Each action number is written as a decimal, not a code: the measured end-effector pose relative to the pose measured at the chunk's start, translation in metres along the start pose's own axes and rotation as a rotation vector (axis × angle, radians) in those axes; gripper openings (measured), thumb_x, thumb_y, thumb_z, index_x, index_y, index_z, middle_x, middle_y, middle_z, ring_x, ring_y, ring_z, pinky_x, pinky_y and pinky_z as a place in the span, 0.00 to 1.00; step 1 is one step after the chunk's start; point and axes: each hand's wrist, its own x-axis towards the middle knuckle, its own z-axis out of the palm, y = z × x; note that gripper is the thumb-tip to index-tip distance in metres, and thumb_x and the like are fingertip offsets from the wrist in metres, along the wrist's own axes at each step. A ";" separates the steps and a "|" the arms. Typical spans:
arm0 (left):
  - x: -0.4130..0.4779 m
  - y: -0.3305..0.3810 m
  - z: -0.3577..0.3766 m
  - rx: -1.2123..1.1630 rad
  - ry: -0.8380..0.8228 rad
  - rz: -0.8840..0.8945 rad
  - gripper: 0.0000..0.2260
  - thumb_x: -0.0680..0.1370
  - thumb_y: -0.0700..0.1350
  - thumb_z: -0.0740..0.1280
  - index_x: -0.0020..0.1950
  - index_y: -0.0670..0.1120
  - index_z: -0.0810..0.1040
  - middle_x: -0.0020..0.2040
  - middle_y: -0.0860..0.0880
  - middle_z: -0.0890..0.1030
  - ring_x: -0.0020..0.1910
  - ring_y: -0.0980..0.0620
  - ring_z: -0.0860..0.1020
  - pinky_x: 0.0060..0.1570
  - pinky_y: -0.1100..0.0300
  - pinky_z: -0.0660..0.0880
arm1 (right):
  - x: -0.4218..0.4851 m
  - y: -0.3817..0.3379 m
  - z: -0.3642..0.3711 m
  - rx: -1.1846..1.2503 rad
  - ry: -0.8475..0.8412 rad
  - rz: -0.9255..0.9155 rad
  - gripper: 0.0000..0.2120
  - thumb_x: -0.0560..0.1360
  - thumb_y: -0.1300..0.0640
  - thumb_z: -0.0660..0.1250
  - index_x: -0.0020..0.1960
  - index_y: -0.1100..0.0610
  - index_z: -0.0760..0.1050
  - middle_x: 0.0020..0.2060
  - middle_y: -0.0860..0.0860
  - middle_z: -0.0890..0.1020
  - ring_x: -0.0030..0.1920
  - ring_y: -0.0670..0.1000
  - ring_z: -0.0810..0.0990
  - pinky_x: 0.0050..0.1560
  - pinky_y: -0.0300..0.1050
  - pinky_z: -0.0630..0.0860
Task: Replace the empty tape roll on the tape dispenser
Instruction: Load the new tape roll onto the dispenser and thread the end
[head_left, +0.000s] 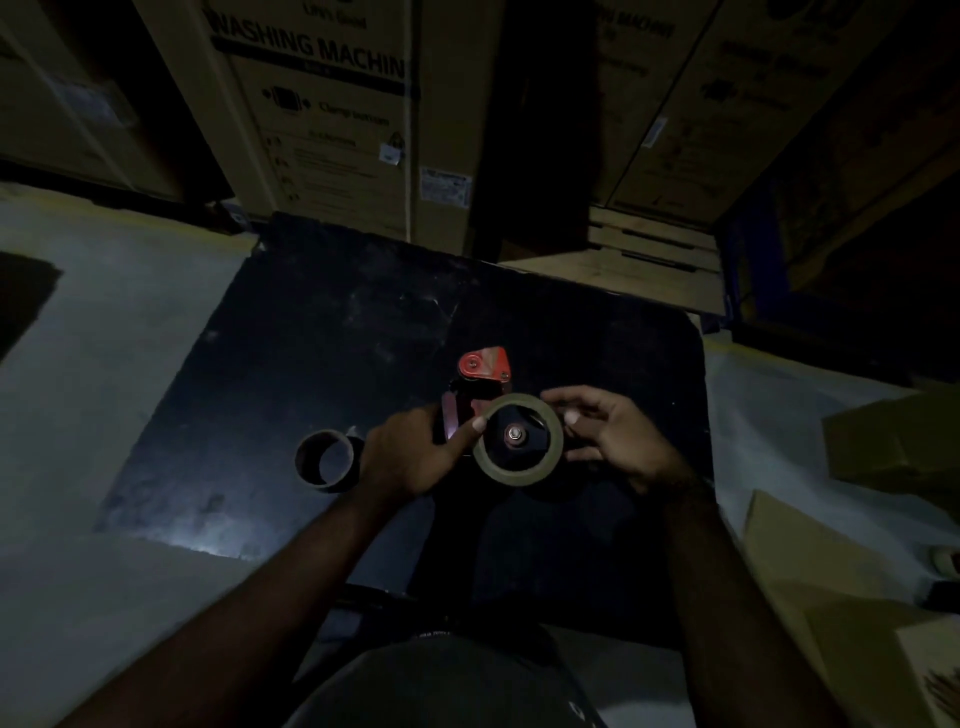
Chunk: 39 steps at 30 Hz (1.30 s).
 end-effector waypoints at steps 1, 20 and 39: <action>0.001 -0.001 -0.003 -0.006 -0.002 0.000 0.35 0.71 0.82 0.45 0.46 0.56 0.76 0.44 0.51 0.85 0.47 0.46 0.84 0.48 0.50 0.80 | 0.000 -0.001 0.000 -0.015 0.001 -0.012 0.14 0.83 0.63 0.63 0.60 0.49 0.83 0.56 0.50 0.86 0.56 0.50 0.84 0.50 0.51 0.84; 0.017 -0.003 -0.026 0.116 0.024 0.004 0.32 0.79 0.73 0.48 0.36 0.49 0.75 0.40 0.47 0.84 0.44 0.44 0.83 0.45 0.53 0.75 | 0.021 0.008 0.051 -0.007 0.371 -0.238 0.06 0.82 0.60 0.65 0.48 0.53 0.79 0.43 0.53 0.84 0.42 0.48 0.82 0.44 0.47 0.81; 0.014 -0.002 -0.027 0.014 0.067 -0.108 0.35 0.76 0.77 0.47 0.36 0.50 0.76 0.43 0.47 0.85 0.48 0.41 0.83 0.51 0.49 0.78 | 0.042 -0.017 0.054 0.058 0.596 -0.223 0.09 0.83 0.59 0.59 0.48 0.47 0.72 0.47 0.51 0.82 0.44 0.56 0.85 0.42 0.51 0.82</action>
